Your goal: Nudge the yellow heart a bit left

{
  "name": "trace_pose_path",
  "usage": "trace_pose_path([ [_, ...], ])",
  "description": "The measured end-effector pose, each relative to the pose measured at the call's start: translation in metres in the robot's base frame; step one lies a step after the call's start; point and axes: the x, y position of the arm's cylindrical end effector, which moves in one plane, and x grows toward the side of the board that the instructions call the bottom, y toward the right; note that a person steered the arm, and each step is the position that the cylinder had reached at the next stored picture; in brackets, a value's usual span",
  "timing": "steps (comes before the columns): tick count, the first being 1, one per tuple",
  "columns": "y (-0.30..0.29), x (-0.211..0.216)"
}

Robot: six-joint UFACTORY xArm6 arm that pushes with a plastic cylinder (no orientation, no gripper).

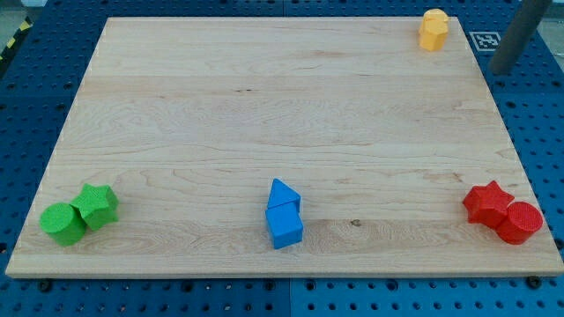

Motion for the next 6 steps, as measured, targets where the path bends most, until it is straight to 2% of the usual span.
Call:
trace_pose_path([
  [1,0.001,-0.057],
  [3,-0.012,-0.099],
  [4,-0.032,-0.117],
  [6,-0.057,-0.117],
])
